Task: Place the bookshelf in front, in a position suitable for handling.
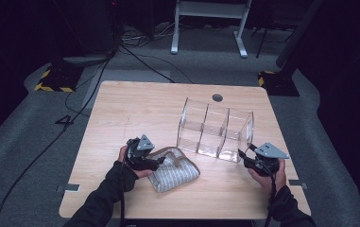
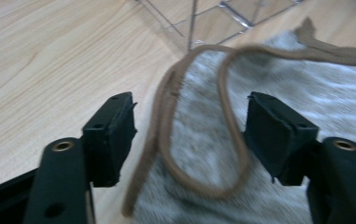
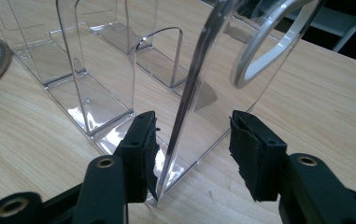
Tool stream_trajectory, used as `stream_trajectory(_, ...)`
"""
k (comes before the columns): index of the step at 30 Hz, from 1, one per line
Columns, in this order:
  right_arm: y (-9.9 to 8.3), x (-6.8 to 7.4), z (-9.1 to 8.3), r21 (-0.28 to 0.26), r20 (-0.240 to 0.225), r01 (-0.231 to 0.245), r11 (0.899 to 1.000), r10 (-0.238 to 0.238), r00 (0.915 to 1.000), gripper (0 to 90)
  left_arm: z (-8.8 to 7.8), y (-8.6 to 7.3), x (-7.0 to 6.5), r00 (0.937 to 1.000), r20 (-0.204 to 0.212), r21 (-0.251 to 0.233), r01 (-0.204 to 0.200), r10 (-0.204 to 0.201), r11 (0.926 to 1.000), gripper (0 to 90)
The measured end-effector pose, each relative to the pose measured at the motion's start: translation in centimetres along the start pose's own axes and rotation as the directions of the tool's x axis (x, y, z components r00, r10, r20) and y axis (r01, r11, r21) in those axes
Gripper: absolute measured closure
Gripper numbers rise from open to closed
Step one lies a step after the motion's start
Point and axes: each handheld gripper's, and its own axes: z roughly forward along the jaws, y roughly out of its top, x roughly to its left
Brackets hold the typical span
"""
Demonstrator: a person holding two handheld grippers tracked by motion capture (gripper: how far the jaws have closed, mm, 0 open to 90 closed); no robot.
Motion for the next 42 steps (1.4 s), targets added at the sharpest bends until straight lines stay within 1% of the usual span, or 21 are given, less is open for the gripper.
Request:
stream_trajectory(1,-0.1,0.0,-0.1,0.001,0.001,0.0,1.0,0.0,1.0,51.9,-0.4,-0.1,-0.4,0.9997,-0.019,-0.001,-0.016,0.016,0.9999,28.9)
stream_trajectory(2,-0.1,-0.1,-0.1,0.002,-0.003,-0.002,1.0,0.002,1.0,51.8,-0.9,-0.1,-1.0,0.9996,-0.02,-0.002,-0.019,0.019,0.9998,27.7)
stream_trajectory(3,-0.2,-0.1,-0.2,0.002,-0.006,-0.004,1.0,0.004,1.0,51.7,-1.4,-0.2,-1.5,0.9994,0.011,-0.015,-0.034,0.034,0.9993,25.4)
stream_trajectory(5,-0.3,-0.2,-0.4,0.0,-0.01,-0.003,1.0,0.003,0.9999,51.5,-2.2,-0.3,-2.7,0.9966,0.025,-0.028,-0.077,0.078,0.9966,24.1)
stream_trajectory(6,-0.4,-0.2,-0.5,-0.001,-0.016,-0.004,1.0,0.004,0.9999,51.1,-2.4,-0.3,-3.1,0.9951,0.046,-0.035,-0.085,0.087,0.9957,23.8)
stream_trajectory(7,-0.4,-0.2,-0.5,-0.003,-0.022,-0.003,1.0,0.003,0.9998,51.0,-2.6,-0.4,-3.8,0.9905,0.091,-0.036,-0.1,0.103,0.9943,23.2)
stream_trajectory(9,-0.4,-0.2,-0.5,0.0,-0.023,-0.002,1.0,0.002,0.9997,50.6,-2.4,-0.6,-4.9,0.9819,0.134,-0.029,-0.131,0.134,0.991,22.5)
stream_trajectory(10,-0.4,-0.2,-0.5,-0.002,-0.025,0.0,1.0,0.0,0.9997,50.4,-2.0,-0.8,-5.6,0.9753,0.166,-0.01,-0.146,0.145,0.9893,22.5)
stream_trajectory(13,-0.3,-0.1,-0.5,-0.013,-0.025,0.004,1.0,-0.004,0.9997,49.1,-0.6,-1.2,-6.8,0.9655,0.199,0.033,-0.177,0.167,0.9836,21.4)
stream_trajectory(14,-0.2,-0.1,-0.5,-0.015,-0.027,0.004,1.0,-0.004,0.9996,48.0,0.1,-1.3,-7.1,0.9649,0.198,0.05,-0.186,0.173,0.9813,20.3)
stream_trajectory(20,0.7,-0.3,-0.4,-0.051,-0.016,-0.021,0.998,0.021,0.9997,40.8,2.8,-1.3,-7.0,0.9712,0.163,0.119,-0.194,0.174,0.9738,20.3)
stream_trajectory(23,1.1,-0.6,-0.3,-0.063,-0.007,-0.029,0.998,0.028,0.9996,39.4,3.4,-1.2,-6.7,0.9739,0.153,0.113,-0.186,0.167,0.976,23.1)
stream_trajectory(26,1.6,-1.0,-0.1,-0.071,-0.016,-0.051,0.996,0.05,0.9986,39.0,3.9,-1.1,-6.4,0.9762,0.122,0.122,-0.194,0.179,0.9733,31.9)
stream_trajectory(28,2.0,-1.3,0.3,-0.075,-0.019,-0.058,0.995,0.057,0.9982,39.5,4.0,-0.9,-6.2,0.9798,0.111,0.123,-0.18,0.166,0.976,37.7)
stream_trajectory(31,2.4,-1.5,0.8,-0.08,-0.02,-0.076,0.994,0.075,0.997,41.9,4.1,-0.7,-5.9,0.9788,0.098,0.128,-0.192,0.18,0.973,47.1)
stream_trajectory(33,2.5,-1.6,1.0,-0.081,-0.022,-0.076,0.994,0.075,0.9969,43.9,4.1,-0.6,-5.8,0.979,0.093,0.124,-0.192,0.181,0.9735,55.0)
stream_trajectory(34,2.6,-1.6,1.1,-0.085,-0.025,-0.074,0.994,0.073,0.997,45.6,4.1,-0.6,-5.6,0.9793,0.091,0.124,-0.191,0.181,0.9737,55.0)
stream_trajectory(36,2.8,-1.6,1.2,-0.105,0.002,-0.06,0.993,0.061,0.9982,54.0,3.9,-0.7,-5.6,0.9779,0.084,0.122,-0.201,0.191,0.9721,61.3)
stream_trajectory(37,2.9,-1.8,1.2,-0.116,-0.032,-0.063,0.991,0.06,0.9977,58.8,3.9,-0.7,-5.6,0.976,0.083,0.122,-0.211,0.201,0.97,64.2)
stream_trajectory(40,3.1,-1.7,1.3,-0.108,-0.028,-0.044,0.993,0.041,0.9988,59.8,3.6,-0.7,-5.7,0.9758,0.089,0.11,-0.209,0.2,0.9718,70.7)
stream_trajectory(42,3.2,-1.6,1.3,-0.104,-0.032,-0.043,0.994,0.04,0.9987,62.2,3.2,-0.6,-5.7,0.9749,0.111,0.085,-0.203,0.193,0.9755,72.8)
